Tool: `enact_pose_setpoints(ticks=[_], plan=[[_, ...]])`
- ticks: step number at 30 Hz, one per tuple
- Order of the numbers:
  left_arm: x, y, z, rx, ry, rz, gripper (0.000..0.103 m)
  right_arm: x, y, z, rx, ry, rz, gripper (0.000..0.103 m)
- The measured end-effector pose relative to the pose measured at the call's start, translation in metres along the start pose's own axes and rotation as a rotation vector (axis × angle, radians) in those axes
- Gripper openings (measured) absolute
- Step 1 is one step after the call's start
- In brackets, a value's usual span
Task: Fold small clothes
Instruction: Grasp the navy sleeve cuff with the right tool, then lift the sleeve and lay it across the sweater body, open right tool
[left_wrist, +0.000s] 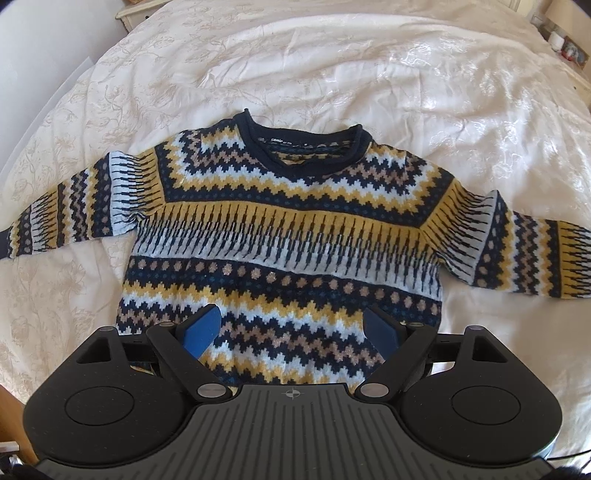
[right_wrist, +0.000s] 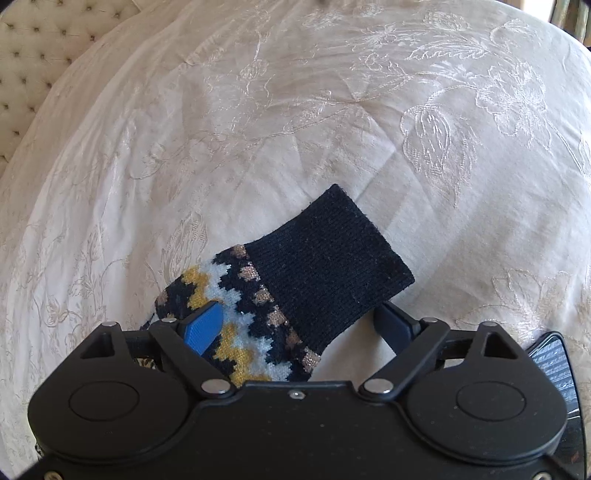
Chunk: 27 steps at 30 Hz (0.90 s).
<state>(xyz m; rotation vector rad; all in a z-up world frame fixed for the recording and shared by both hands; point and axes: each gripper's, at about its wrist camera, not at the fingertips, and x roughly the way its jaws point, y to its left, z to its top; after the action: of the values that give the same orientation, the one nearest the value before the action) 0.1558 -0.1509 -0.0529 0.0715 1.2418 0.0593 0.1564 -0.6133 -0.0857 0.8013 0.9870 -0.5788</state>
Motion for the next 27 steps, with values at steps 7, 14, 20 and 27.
enact_pose_setpoints(ticks=[7,14,20,27], plan=[[0.004,0.030,-0.008,-0.012,-0.003,-0.016,0.084,-0.018,0.027,-0.010,-0.016,-0.121,0.036,0.014],[0.016,0.074,-0.006,0.013,-0.007,-0.031,0.084,-0.076,0.127,-0.044,-0.251,-0.205,0.136,0.013],[0.029,0.119,0.000,0.042,-0.006,-0.024,0.084,-0.109,0.231,-0.099,-0.399,-0.211,0.266,0.013],[0.041,0.174,0.005,0.043,0.001,-0.007,0.084,-0.099,0.334,-0.181,-0.574,-0.142,0.390,0.013]])
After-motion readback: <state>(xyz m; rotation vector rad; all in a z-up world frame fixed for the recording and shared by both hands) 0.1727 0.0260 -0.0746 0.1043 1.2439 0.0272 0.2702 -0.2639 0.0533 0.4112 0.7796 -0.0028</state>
